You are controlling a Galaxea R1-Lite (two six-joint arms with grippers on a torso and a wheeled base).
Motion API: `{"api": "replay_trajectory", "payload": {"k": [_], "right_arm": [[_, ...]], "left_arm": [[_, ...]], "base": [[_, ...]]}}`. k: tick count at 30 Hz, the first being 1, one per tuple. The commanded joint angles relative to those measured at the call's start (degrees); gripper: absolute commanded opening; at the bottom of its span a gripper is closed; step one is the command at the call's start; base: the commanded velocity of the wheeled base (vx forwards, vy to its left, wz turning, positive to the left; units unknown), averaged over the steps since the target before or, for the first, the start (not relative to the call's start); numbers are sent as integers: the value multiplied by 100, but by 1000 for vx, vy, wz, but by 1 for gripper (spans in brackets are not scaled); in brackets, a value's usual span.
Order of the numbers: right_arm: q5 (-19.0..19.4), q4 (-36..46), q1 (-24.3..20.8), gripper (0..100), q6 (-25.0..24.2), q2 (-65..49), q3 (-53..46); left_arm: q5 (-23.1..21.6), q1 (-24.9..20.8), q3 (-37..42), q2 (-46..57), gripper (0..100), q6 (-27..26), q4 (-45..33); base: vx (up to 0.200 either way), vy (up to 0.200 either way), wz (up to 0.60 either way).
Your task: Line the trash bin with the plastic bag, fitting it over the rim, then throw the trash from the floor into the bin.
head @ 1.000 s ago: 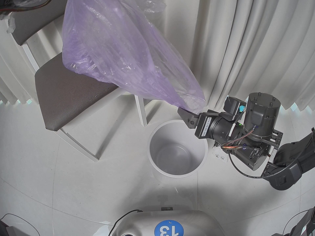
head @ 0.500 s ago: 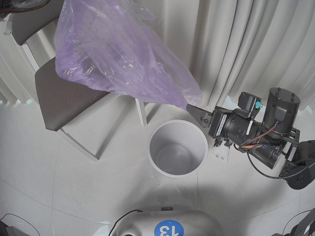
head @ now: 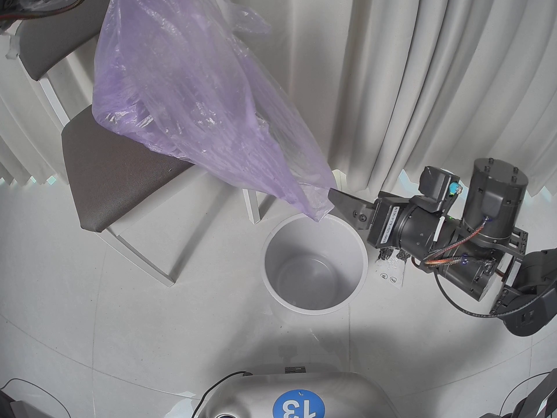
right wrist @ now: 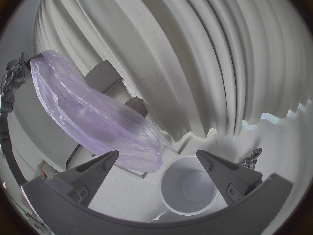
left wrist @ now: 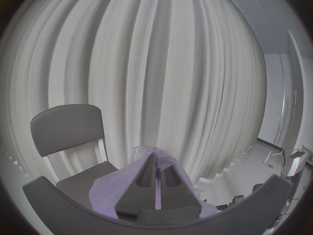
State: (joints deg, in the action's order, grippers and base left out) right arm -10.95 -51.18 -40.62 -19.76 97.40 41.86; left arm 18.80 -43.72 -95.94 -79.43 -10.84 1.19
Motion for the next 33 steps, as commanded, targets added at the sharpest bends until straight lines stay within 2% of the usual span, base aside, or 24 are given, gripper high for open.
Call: {"api": "replay_trajectory", "payload": {"k": [1,13,21,33], "right_arm": [[-13,-15,-60,100,-10,306,94],[-65,-15,-113,100,-37,947,780],[-101,-15,124,100,-54,1228,1201],[-101,-24,379,100,-160,1369,1263]], "left_arm": [[1,-5,-12,-28,0,3,39],[1,-23,-12,-37,0,-6,74],[-8,-32,-12,-28,0,-6,74],[-8,-93,-83,-81,0,3,83]], "base": [[0,0,0],[0,0,0],[0,0,0],[0,0,0]]}}
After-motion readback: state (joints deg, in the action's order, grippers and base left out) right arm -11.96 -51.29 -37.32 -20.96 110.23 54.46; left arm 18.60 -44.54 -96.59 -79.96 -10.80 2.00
